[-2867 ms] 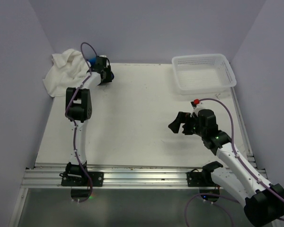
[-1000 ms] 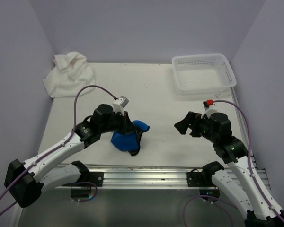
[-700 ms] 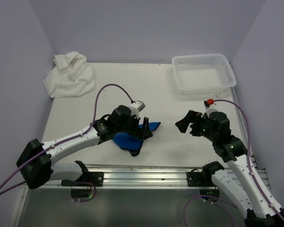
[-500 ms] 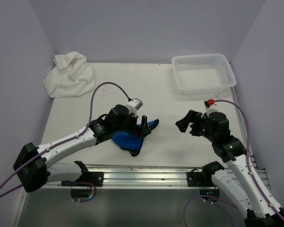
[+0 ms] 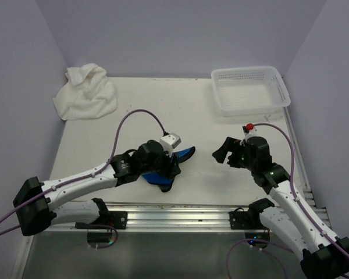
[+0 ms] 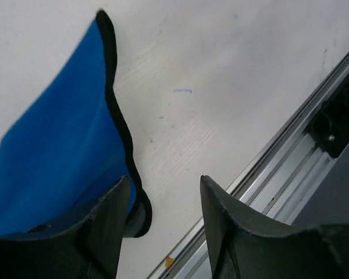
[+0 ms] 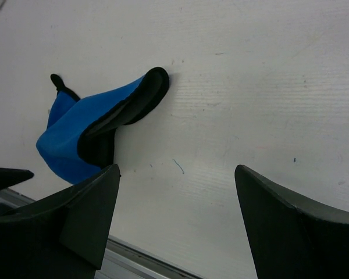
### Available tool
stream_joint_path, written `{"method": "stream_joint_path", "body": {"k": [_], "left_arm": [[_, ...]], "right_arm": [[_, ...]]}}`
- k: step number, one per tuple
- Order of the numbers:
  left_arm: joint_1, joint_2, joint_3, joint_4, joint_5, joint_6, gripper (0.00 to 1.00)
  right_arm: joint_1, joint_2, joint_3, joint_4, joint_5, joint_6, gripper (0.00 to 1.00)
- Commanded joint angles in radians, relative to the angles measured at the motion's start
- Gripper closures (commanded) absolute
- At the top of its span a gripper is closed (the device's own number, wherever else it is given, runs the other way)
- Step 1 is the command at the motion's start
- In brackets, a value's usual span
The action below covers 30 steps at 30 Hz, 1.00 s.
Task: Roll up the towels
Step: Flatten the towel
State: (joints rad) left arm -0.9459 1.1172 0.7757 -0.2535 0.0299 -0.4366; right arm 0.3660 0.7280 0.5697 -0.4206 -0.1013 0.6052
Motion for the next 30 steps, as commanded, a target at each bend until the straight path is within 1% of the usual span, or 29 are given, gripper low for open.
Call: {"method": "stream_joint_path", "body": {"k": [1, 3, 6, 13, 20, 22, 25, 26, 27, 29, 30], "left_arm": [[-0.097, 0.079, -0.018, -0.038, -0.134, 0.012, 0.46], [-0.154, 0.134, -0.016, -0.052, -0.197, 0.004, 0.51], [-0.181, 0.199, -0.018, -0.049, -0.226, -0.017, 0.56], [-0.223, 0.352, 0.036, -0.073, -0.349, -0.059, 0.55], [-0.231, 0.44, 0.073, -0.069, -0.377, -0.057, 0.55], [-0.232, 0.46, 0.085, -0.072, -0.384, -0.053, 0.57], [-0.235, 0.48, 0.103, -0.084, -0.392, -0.047, 0.63], [-0.237, 0.486, 0.106, -0.087, -0.392, -0.047, 0.67], [-0.24, 0.489, 0.111, -0.093, -0.395, -0.045, 0.72], [-0.241, 0.495, 0.114, -0.107, -0.4, -0.045, 0.76], [-0.243, 0.494, 0.115, -0.109, -0.404, -0.045, 0.8]], "right_arm": [[0.001, 0.014, -0.017, 0.08, -0.006, 0.021, 0.16], [0.001, 0.016, -0.025, 0.08, 0.002, 0.021, 0.16], [0.001, 0.01, -0.042, 0.085, 0.014, 0.019, 0.16], [-0.001, 0.016, -0.073, 0.095, 0.031, 0.013, 0.13], [0.001, 0.027, -0.076, 0.089, 0.038, -0.012, 0.11], [0.001, 0.027, -0.079, 0.089, 0.043, -0.018, 0.11], [-0.001, 0.025, -0.083, 0.088, 0.048, -0.021, 0.1], [0.001, 0.024, -0.085, 0.091, 0.048, -0.022, 0.1], [0.001, 0.024, -0.088, 0.094, 0.048, -0.021, 0.1], [0.001, 0.025, -0.094, 0.1, 0.048, -0.018, 0.1], [0.001, 0.027, -0.096, 0.103, 0.048, -0.016, 0.1]]}}
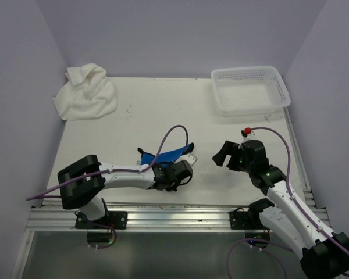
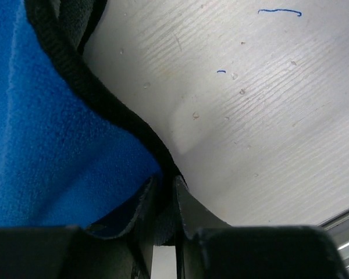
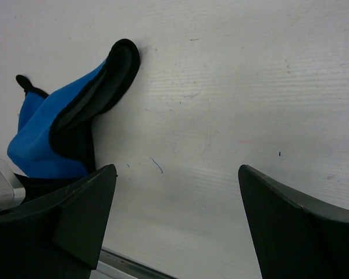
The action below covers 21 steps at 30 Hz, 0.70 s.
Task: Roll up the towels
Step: Flatten the towel
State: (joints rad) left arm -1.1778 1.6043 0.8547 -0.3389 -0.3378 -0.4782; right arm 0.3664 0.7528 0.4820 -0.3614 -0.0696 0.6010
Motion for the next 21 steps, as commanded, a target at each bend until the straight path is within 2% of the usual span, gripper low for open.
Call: {"method": "stream_joint_path", "body": {"k": [1, 4, 8, 13, 21], "left_arm": [[-0.011, 0.008, 0.037, -0.025, -0.036, -0.003, 0.82], [-0.014, 0.003, 0.037, -0.032, -0.036, -0.005, 0.87], [-0.017, -0.02, 0.041, -0.044, -0.032, -0.01, 1.0], [-0.025, -0.072, 0.07, -0.083, -0.055, -0.014, 1.0], [-0.034, -0.247, 0.133, -0.169, -0.106, -0.008, 1.0]], "right_arm": [[-0.001, 0.005, -0.01, 0.047, 0.014, -0.01, 0.1], [-0.001, 0.006, -0.01, 0.049, 0.013, -0.009, 0.1], [-0.001, 0.003, -0.01, 0.047, 0.013, -0.006, 0.1], [-0.001, -0.001, -0.005, 0.044, 0.01, -0.004, 0.1], [-0.001, -0.007, 0.01, 0.044, -0.005, 0.011, 0.1]]}}
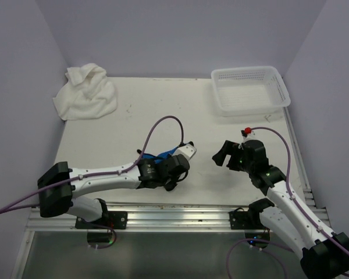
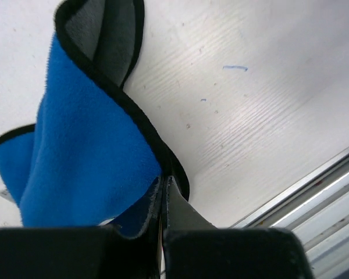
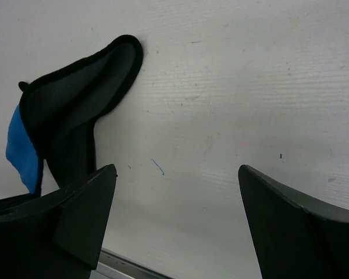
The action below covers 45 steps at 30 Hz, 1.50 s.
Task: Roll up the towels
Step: Flatten the towel
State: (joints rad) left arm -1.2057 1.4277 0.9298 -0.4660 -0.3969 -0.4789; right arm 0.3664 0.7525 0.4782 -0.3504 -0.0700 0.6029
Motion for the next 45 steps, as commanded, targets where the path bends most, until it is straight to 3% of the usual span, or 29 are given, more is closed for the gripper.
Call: {"method": "stream_joint_path", "body": {"k": [1, 9, 15, 30, 45], "left_arm": [[-0.006, -0.091, 0.067, -0.052, -0.048, -0.006, 1.0], [-0.014, -0.19, 0.104, -0.187, -0.135, -0.029, 1.0], [-0.014, -0.257, 0.124, -0.232, -0.154, -0.044, 1.0], [-0.014, -0.296, 0.144, -0.299, -0.267, -0.078, 1.0], [-0.014, -0.217, 0.153, -0.313, -0.384, -0.064, 1.0]], "right_arm": [[-0.001, -0.005, 0.016, 0.037, -0.011, 0.008, 0.1], [-0.001, 0.05, 0.026, 0.094, -0.043, 0.035, 0.14], [0.0, 0.136, 0.011, 0.235, -0.096, 0.058, 0.37], [0.051, 0.599, 0.204, 0.447, -0.172, 0.005, 0.39], [0.115, 0.83, 0.26, 0.519, -0.151, -0.052, 0.47]]}}
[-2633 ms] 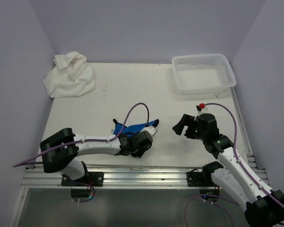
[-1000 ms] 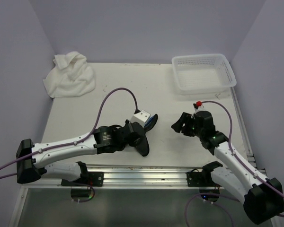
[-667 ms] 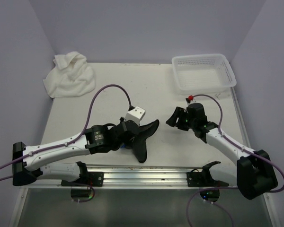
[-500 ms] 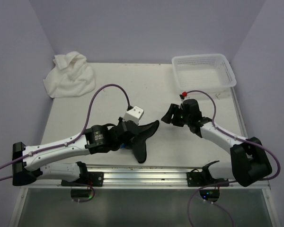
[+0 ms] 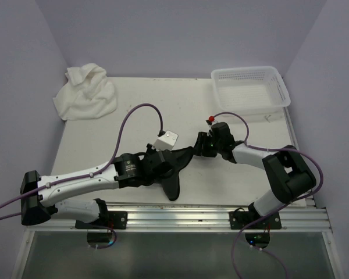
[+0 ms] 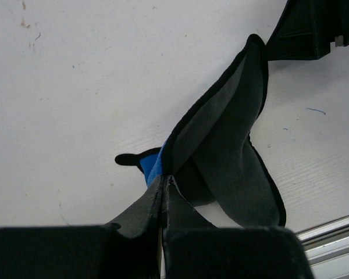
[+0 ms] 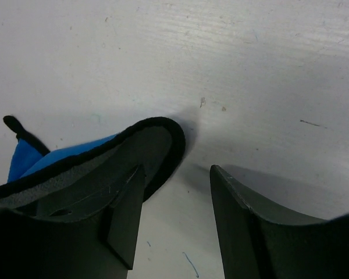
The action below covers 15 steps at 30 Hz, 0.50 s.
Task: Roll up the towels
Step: Flatten the towel
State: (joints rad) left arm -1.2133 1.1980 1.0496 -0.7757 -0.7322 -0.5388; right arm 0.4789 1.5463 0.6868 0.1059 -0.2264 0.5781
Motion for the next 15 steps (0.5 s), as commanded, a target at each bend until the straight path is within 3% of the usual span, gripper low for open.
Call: {"method": "stream_joint_path", "body": {"k": [1, 15], "left_arm": [[-0.006, 0.017, 0.032, 0.003, -0.049, -0.001, 1.0], [0.0, 0.041, 0.001, 0.059, -0.067, 0.043, 1.0]], "right_arm": [[0.006, 0.047, 0.059, 0.063, 0.007, -0.029, 0.48], [0.044, 0.173, 0.137, 0.055, 0.065, -0.053, 0.54]]}}
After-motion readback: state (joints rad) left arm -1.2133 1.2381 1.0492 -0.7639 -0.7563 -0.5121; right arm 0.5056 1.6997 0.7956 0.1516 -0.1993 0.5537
